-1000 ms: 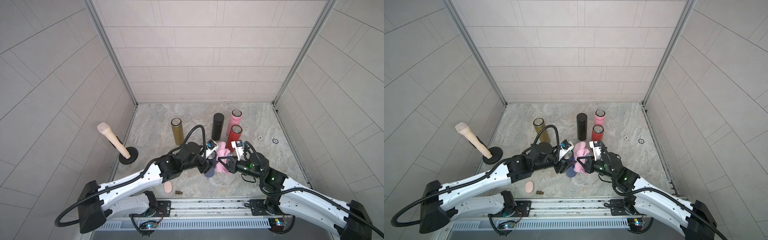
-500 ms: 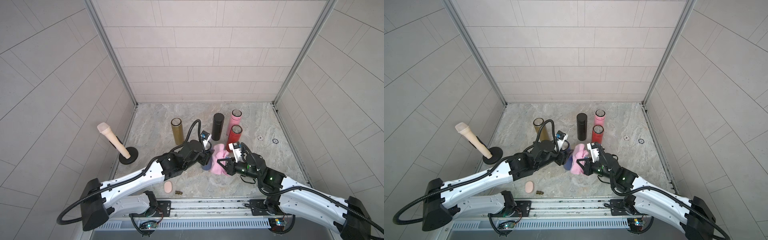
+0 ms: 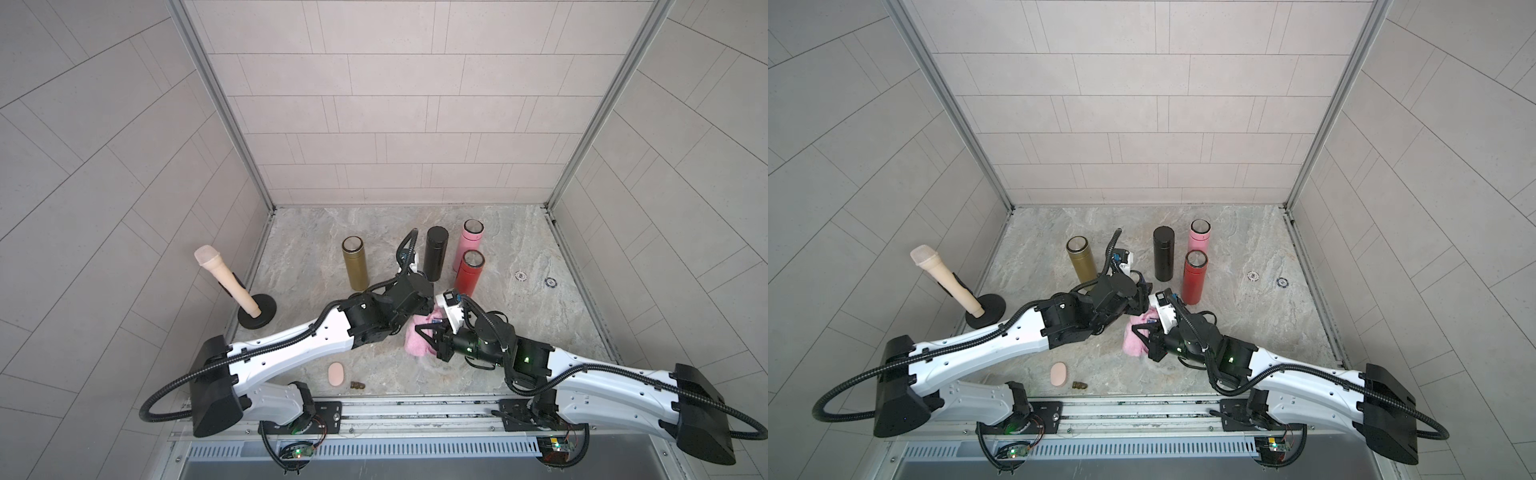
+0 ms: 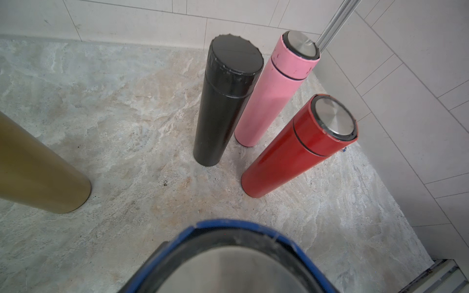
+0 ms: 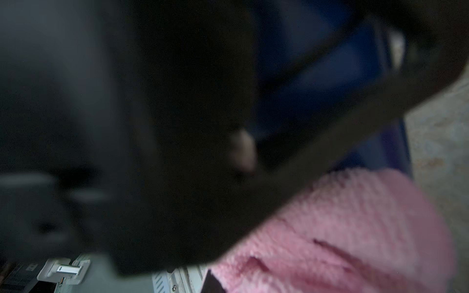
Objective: Wipe the surface of the thermos
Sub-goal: Wipe the dirt from the surface of the thermos.
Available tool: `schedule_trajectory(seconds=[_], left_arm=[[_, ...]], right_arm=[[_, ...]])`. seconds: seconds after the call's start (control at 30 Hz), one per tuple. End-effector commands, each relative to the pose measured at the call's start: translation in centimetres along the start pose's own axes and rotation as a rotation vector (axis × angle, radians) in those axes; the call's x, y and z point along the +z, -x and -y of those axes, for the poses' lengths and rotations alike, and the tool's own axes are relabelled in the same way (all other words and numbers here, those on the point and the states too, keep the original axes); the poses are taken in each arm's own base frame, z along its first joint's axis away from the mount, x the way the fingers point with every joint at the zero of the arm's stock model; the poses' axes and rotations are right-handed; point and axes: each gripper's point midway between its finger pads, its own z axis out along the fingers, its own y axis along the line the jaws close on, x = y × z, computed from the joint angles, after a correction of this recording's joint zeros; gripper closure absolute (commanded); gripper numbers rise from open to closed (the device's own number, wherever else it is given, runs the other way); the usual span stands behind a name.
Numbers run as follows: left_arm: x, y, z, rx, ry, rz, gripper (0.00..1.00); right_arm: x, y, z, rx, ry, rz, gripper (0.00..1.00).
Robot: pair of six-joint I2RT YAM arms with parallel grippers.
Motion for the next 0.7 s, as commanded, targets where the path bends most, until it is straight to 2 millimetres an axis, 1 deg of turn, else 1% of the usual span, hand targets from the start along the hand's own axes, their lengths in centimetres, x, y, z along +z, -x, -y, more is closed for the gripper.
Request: schedule_trajectory(seconds=[0.0, 0.03, 0.1, 0.13, 0.23, 0.3, 0.37, 0.43, 0.5, 0.57, 0.67], left_arm=[[-1.5, 3.0, 0.8, -0.1, -0.026, 0.091, 1.0], [-1.5, 3.1, 0.8, -0.099, -0.028, 0.093, 1.0], [-1.8, 3.4, 0.9, -0.101, -0.041, 0.101, 1.0], [-1.9, 3.4, 1.1, -0.098, -0.053, 0.102, 1.0], [-2.7, 3.8, 2.4, -0.044, -0.136, 0.106, 1.0], [-3.9, 4.3, 3.7, 0.024, -0.228, 0.111, 1.0], [-5.4, 4.8, 4.9, 0.112, -0.311, 0.112, 1.0], [-6.9, 5.0, 5.4, 0.199, -0.379, 0.11, 1.0], [-8.0, 5.0, 5.0, 0.252, -0.428, 0.088, 1.0], [-8.5, 4.9, 4.4, 0.271, -0.46, 0.061, 1.0], [-9.9, 4.4, 4.3, 0.334, -0.532, 0.066, 1.0]], right_arm=[[-1.5, 4.5, -3.1, -0.067, 0.092, 0.161, 1.0], [-1.7, 4.6, -3.0, -0.074, 0.084, 0.169, 1.0], [-1.5, 3.8, -1.4, -0.071, 0.015, 0.142, 1.0], [-1.3, 3.0, -0.6, -0.066, -0.016, 0.122, 1.0], [-0.6, -0.2, 2.8, -0.024, -0.142, 0.017, 1.0], [-0.6, -2.3, 5.1, 0.019, -0.226, -0.039, 1.0], [-1.0, -3.3, 6.6, 0.06, -0.269, -0.057, 1.0], [-1.6, -3.7, 7.6, 0.085, -0.294, -0.055, 1.0], [-2.4, -3.5, 8.8, 0.121, -0.327, -0.04, 1.0], [-3.1, -3.3, 9.8, 0.156, -0.358, -0.033, 1.0], [-4.0, -3.0, 10.9, 0.207, -0.386, -0.029, 1.0]])
